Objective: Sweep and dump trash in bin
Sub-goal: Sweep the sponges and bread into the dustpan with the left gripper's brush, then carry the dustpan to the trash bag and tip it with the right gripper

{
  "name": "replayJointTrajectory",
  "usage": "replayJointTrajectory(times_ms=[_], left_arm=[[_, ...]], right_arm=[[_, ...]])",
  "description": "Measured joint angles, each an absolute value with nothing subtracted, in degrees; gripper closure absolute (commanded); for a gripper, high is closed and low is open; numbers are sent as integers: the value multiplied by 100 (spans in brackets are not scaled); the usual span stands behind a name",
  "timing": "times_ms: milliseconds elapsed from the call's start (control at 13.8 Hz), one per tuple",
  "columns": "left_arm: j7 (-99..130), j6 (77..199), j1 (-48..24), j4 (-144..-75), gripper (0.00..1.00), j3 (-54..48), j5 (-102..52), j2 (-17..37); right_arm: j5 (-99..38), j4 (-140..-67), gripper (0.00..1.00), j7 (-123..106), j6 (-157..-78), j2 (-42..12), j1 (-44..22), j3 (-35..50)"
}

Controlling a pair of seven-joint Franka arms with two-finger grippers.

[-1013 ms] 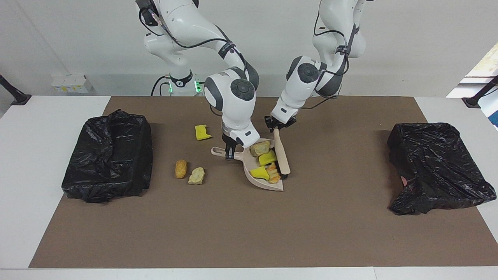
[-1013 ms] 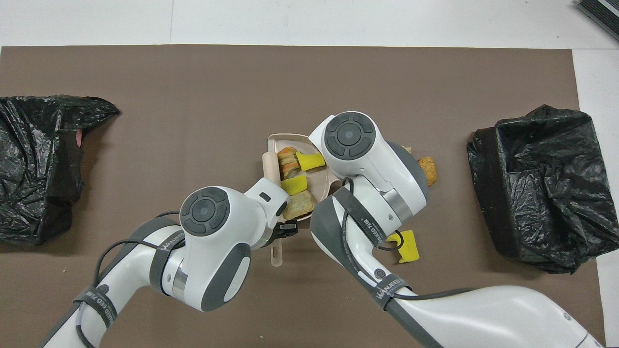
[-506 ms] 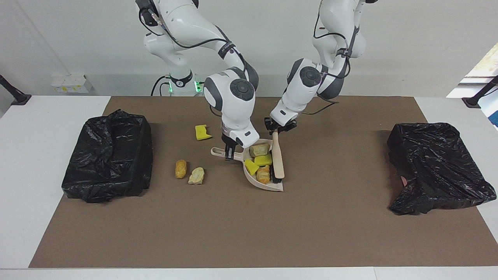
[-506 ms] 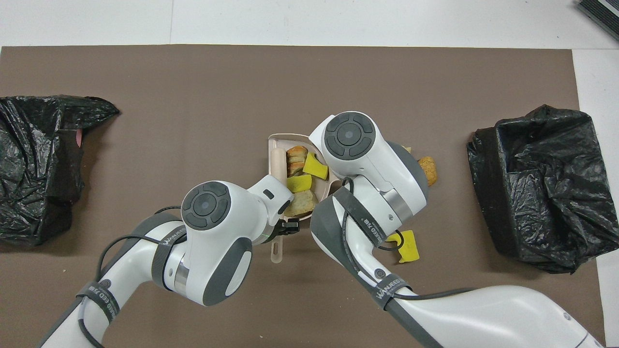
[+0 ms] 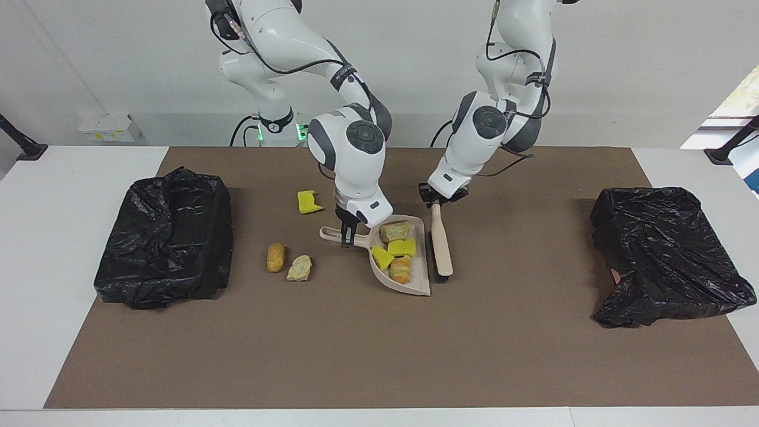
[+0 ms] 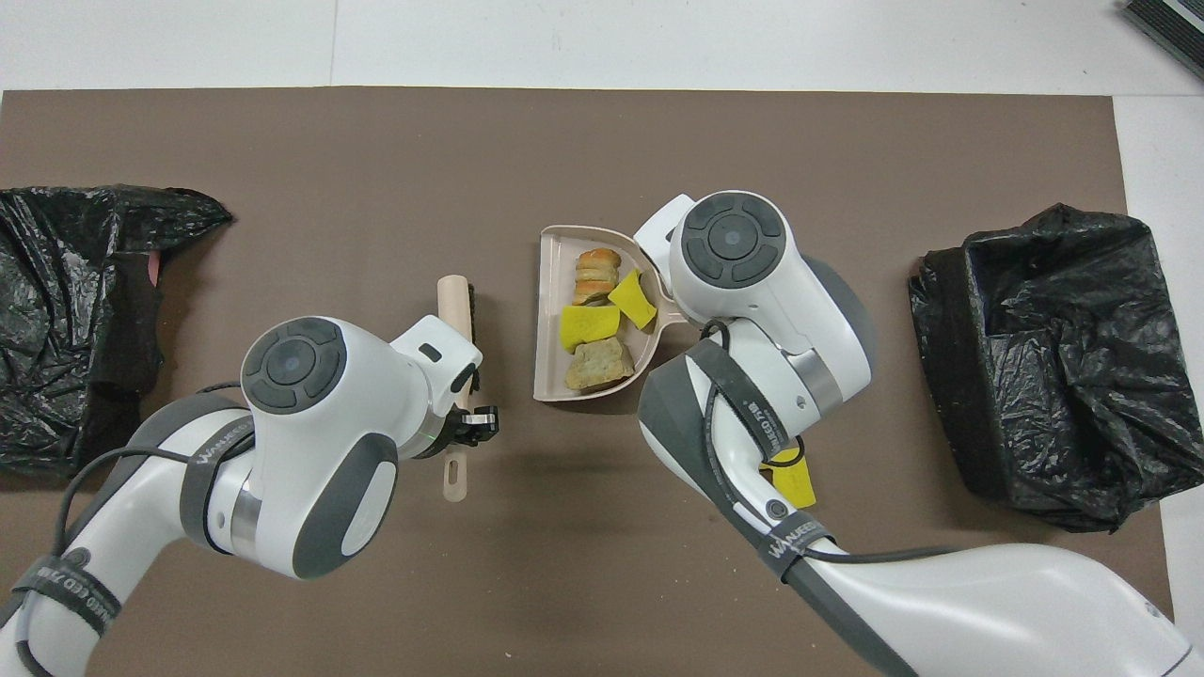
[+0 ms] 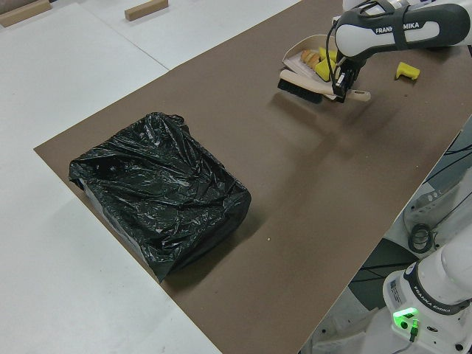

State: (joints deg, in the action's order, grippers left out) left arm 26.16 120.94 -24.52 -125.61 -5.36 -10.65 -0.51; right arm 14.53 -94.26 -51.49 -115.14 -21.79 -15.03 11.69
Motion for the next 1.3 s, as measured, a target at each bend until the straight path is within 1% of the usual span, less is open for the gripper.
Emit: replayJointTrajectory(times_ms=[145, 289, 434, 579, 796, 868, 941, 1013, 1085, 1158, 1302], left_arm=[[3022, 12095, -2784, -12792, 100, -563, -802, -225], [3541, 12134, -3193, -12999, 100, -598, -706, -407], [4009, 12259, -3584, -13154, 100, -619, -688, -540], [4431, 12405, -4037, -13315, 100, -633, -684, -586], [4900, 12681, -4589, -13588, 100, -651, -667, -584], [4995, 12813, -4677, -13696, 94, -657, -663, -584], [5028, 12893, -4696, -13766, 70, -656, -662, -585], [5031, 12927, -4692, -13798, 41, -639, -657, -586], [5032, 12937, -4672, -13808, 2, -605, -653, -585], [5035, 12937, -4597, -13808, 0, -571, -650, -583], [5026, 12930, -4304, -13783, 0, -531, -638, -573]], right_arm=[[1089, -9422, 100, -5711, -11573, -2014, -1184, 1161], [530, -9421, 100, -6624, -11574, -1809, -650, 1147], [353, -9421, 100, -7315, -11516, -1619, -50, 1143], [250, -9422, 100, -8065, -11292, -1430, 614, 1141], [-68, -9425, 100, -9264, -11205, -1310, 1682, 1137], [-175, -9423, 100, -9710, -11170, -1303, 2053, 1135], [-224, -9416, 100, -10100, -11097, -1299, 2375, 1133], [-238, -9398, 100, -10459, -11010, -1293, 2653, 1130], [-245, -9375, 100, -10825, -10957, -1281, 2912, 1124], [-243, -9361, 100, -11117, -10929, -1260, 3125, 1109], [-27, -9355, 100, -11457, -10922, -1202, 3394, 1023]])
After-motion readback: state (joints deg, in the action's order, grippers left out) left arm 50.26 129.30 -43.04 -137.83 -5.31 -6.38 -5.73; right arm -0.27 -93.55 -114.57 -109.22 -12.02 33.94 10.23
